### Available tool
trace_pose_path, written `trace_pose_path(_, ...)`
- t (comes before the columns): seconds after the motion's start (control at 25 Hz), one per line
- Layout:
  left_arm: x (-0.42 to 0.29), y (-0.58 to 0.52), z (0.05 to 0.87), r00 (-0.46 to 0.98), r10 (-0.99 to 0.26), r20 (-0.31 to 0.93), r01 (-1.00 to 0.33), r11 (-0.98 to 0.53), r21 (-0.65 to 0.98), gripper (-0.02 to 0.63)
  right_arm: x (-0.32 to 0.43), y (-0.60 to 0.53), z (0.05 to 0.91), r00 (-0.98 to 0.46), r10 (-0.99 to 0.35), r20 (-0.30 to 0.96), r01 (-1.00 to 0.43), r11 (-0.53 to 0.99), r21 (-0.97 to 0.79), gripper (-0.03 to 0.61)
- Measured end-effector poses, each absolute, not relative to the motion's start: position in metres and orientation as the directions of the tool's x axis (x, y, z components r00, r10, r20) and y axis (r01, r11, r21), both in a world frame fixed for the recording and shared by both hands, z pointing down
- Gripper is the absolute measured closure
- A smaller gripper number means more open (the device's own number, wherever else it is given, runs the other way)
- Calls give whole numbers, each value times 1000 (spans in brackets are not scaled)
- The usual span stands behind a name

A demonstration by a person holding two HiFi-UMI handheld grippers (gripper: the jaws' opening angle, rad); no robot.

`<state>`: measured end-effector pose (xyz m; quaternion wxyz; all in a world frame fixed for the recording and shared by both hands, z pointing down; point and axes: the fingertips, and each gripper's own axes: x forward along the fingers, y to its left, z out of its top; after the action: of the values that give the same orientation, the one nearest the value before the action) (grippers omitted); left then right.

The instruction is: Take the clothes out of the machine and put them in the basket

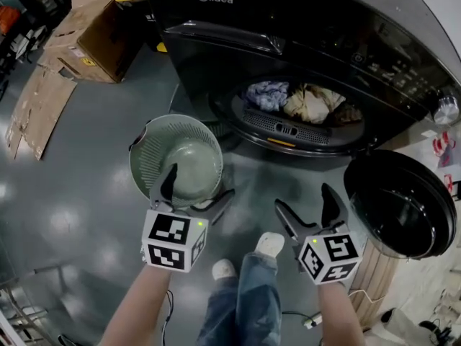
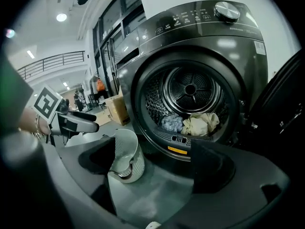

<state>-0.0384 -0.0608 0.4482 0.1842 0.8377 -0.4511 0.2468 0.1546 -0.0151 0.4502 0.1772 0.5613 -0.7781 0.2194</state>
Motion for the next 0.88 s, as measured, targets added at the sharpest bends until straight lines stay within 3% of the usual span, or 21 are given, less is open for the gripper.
trace_pose_path(0.4, -23, -97, 495, 476, -705, 527, -863, -490, 124, 64, 182, -66, 499, -206, -882, 424, -975, 222, -12, 91)
trace_pose_path(0.88, -19, -125, 514, 458, -717, 526, -872, -479, 106, 64, 212, -141, 539, -129, -887, 443, -979, 185, 85, 114)
